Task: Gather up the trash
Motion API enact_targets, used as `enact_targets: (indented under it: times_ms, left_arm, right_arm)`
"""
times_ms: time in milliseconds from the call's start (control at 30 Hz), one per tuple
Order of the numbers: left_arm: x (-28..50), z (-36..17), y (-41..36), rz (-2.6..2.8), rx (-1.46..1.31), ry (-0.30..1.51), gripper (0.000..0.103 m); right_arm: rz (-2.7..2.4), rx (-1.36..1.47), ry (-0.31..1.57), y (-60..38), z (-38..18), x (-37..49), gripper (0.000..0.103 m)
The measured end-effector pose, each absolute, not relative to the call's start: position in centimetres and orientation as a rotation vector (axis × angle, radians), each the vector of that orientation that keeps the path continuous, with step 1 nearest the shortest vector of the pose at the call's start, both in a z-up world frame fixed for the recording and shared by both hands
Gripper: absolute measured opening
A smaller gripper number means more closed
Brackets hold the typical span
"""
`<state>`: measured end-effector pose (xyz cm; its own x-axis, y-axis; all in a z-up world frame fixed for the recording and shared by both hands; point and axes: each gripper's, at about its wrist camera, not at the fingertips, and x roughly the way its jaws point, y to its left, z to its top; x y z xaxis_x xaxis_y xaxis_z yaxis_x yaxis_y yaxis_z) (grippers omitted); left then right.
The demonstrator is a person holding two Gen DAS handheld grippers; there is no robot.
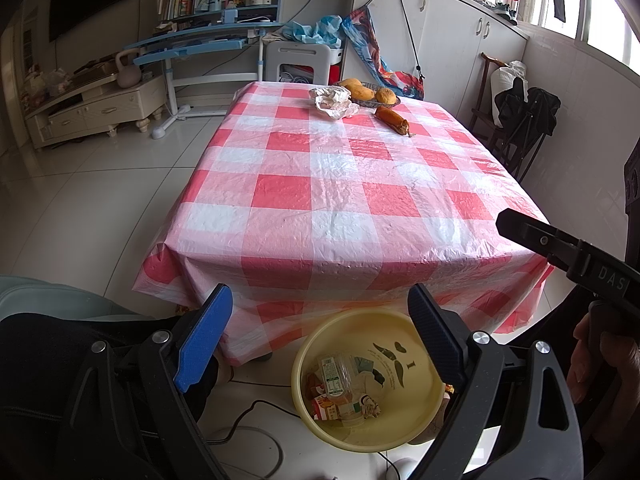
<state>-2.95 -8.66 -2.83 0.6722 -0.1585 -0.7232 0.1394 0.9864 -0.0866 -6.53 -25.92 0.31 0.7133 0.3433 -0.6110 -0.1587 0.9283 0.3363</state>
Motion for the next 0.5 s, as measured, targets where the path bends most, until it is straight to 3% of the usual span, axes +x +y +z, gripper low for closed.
enact_targets:
  times_ms: [500]
  left_arm:
    - [-2.96, -2.86, -8.6, -0.168, -0.025, 0.816, 0.086]
  right_arm:
    - [0.282, 0.27, 0.725, -25.91, 0.26, -6.57, 0.078]
